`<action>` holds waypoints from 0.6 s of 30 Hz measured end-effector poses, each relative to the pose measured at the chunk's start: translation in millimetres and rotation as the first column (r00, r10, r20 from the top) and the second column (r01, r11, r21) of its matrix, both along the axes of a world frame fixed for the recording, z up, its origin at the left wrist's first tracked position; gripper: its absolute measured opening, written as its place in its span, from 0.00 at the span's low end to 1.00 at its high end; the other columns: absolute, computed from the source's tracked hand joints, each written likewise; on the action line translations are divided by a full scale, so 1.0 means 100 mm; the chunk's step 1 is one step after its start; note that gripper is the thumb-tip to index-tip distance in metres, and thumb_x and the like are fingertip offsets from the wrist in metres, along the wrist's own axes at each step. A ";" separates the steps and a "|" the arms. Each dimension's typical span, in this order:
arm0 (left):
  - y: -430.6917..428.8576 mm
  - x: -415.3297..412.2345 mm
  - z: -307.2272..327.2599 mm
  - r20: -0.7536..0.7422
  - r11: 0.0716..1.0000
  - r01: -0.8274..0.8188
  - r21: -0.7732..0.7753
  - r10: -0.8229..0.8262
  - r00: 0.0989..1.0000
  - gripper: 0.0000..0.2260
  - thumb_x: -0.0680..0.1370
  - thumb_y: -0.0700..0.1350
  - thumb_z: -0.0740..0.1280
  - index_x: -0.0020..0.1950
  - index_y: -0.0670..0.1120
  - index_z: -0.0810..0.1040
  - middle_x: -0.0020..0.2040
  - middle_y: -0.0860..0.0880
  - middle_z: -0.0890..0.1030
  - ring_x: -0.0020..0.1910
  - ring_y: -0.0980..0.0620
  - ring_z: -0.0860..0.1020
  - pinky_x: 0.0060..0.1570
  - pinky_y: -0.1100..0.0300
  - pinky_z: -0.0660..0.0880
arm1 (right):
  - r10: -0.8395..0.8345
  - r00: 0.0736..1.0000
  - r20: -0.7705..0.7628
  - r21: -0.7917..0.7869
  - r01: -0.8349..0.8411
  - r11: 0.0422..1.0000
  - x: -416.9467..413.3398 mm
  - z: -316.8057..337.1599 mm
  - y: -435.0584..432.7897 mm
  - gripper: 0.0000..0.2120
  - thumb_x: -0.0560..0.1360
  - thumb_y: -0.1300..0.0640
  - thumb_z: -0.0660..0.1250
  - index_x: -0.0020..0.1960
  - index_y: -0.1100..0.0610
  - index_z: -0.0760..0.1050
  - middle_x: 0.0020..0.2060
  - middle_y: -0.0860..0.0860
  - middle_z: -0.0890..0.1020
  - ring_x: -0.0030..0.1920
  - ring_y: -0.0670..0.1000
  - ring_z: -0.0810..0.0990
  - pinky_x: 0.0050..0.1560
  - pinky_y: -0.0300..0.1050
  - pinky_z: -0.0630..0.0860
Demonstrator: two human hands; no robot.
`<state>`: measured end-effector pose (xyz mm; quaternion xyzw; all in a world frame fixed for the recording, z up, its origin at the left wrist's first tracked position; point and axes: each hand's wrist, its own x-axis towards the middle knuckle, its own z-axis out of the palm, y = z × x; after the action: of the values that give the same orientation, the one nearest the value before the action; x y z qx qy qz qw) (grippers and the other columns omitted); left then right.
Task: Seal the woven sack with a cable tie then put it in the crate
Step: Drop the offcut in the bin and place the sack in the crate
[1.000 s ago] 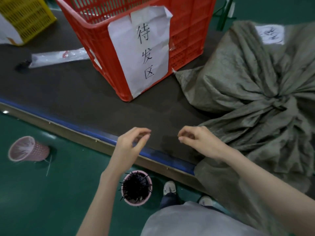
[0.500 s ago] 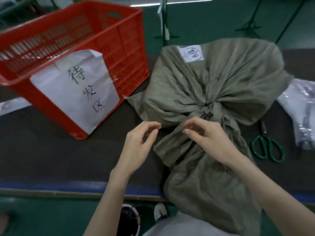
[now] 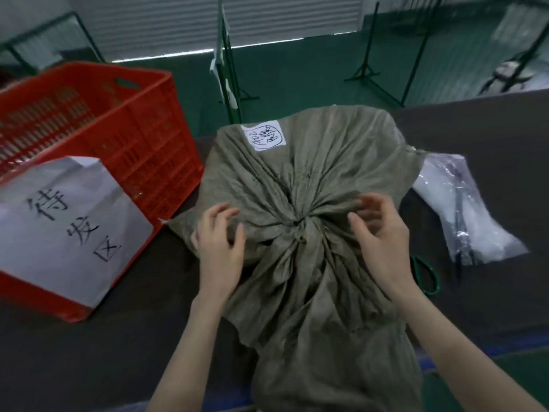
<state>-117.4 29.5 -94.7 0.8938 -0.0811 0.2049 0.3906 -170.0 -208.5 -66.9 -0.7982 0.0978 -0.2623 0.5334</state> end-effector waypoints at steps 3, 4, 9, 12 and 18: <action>0.10 0.19 -0.06 -0.037 0.979 -0.203 -0.029 0.202 0.979 0.15 0.77 0.45 0.64 0.63 0.46 0.74 0.66 0.47 0.71 0.67 0.48 0.68 0.65 0.48 0.60 | -0.155 0.988 0.018 0.015 0.155 0.988 0.12 -0.07 -0.18 0.16 0.73 0.55 0.69 0.58 0.53 0.70 0.54 0.55 0.75 0.54 0.57 0.76 0.56 0.52 0.75; 0.14 0.25 -0.07 -0.071 0.965 -0.256 -0.060 0.251 0.965 0.16 0.77 0.44 0.65 0.65 0.45 0.72 0.67 0.45 0.70 0.67 0.46 0.67 0.66 0.46 0.61 | -0.192 0.981 0.001 0.028 0.192 0.981 0.17 -0.09 -0.23 0.17 0.72 0.53 0.69 0.59 0.52 0.69 0.56 0.55 0.73 0.58 0.58 0.74 0.59 0.54 0.73; 0.26 0.48 -0.20 -0.502 0.804 -0.446 -0.394 0.218 0.837 0.28 0.75 0.51 0.68 0.72 0.45 0.65 0.68 0.43 0.73 0.65 0.43 0.72 0.66 0.47 0.69 | -0.280 0.924 -0.262 0.129 0.321 0.938 0.51 -0.19 -0.42 0.32 0.72 0.46 0.69 0.70 0.56 0.61 0.69 0.58 0.63 0.69 0.60 0.60 0.70 0.57 0.60; 0.29 0.49 -0.32 -0.657 0.631 -0.533 -0.563 0.049 0.752 0.33 0.70 0.58 0.70 0.71 0.48 0.68 0.65 0.46 0.76 0.60 0.45 0.76 0.62 0.48 0.73 | -0.139 0.927 -0.349 0.459 0.298 0.837 0.64 -0.29 -0.45 0.43 0.65 0.39 0.71 0.73 0.54 0.59 0.69 0.56 0.67 0.68 0.58 0.67 0.70 0.58 0.64; 0.30 0.49 -0.37 -0.637 0.436 -0.527 -0.730 -0.156 0.755 0.23 0.73 0.50 0.71 0.66 0.47 0.73 0.58 0.47 0.80 0.54 0.47 0.79 0.43 0.56 0.76 | 0.182 0.938 -0.294 0.803 0.139 0.579 0.74 -0.35 -0.54 0.38 0.61 0.47 0.76 0.69 0.49 0.69 0.59 0.53 0.80 0.54 0.55 0.81 0.45 0.47 0.79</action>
<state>-68.4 59.5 -131.3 0.5727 0.2776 -0.0462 0.7700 -95.8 -262.7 -102.2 -0.4979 0.2891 -0.0375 0.8168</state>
